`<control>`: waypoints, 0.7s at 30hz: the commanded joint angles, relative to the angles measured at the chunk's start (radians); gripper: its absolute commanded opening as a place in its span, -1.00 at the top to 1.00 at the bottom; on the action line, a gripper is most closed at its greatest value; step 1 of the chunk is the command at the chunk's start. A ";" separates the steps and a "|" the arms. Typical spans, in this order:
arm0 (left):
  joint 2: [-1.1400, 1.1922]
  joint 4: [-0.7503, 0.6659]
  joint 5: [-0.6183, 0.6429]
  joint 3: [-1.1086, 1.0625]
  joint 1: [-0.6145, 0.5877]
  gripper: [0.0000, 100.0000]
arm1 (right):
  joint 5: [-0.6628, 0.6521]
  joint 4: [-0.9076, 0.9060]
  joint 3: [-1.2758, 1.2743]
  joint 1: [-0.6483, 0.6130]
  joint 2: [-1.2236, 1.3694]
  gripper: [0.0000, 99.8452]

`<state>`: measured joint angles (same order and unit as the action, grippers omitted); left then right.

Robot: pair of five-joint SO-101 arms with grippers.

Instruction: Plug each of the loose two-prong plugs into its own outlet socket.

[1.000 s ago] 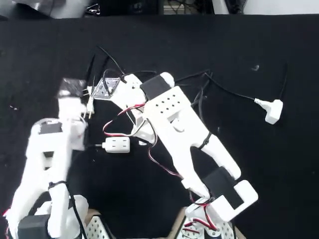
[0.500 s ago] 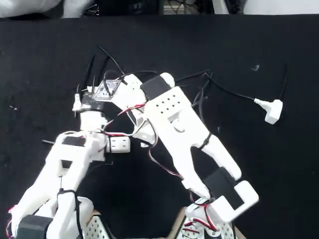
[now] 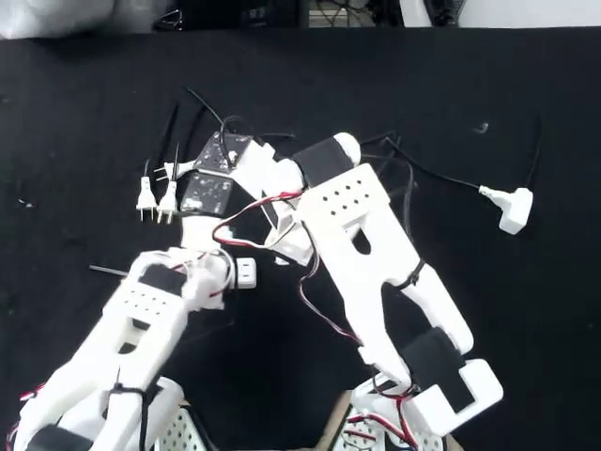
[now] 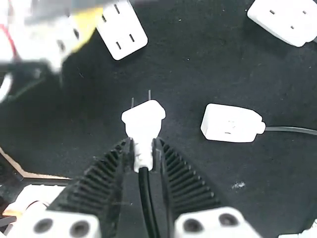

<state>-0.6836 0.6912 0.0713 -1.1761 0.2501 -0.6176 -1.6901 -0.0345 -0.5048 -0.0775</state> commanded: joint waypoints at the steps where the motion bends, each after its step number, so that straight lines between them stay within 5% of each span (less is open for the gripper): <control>1: -0.034 0.006 0.037 0.044 0.050 0.94 | -0.015 -0.006 -0.001 0.015 -0.051 0.98; 7: -0.035 0.020 0.020 0.050 -0.140 0.94 | -0.018 -0.006 0.001 0.017 -0.044 0.98; 12: -0.035 0.186 -0.009 0.154 -0.306 0.94 | -0.020 0.046 0.002 0.011 -0.010 0.98; 21: -0.025 0.147 -0.295 0.130 -0.565 0.94 | -0.052 0.075 0.071 -0.075 0.223 0.98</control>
<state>-0.6958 0.8907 -0.1527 -1.0441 -0.2532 -0.6559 -1.6180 -0.0330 -0.5370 0.1404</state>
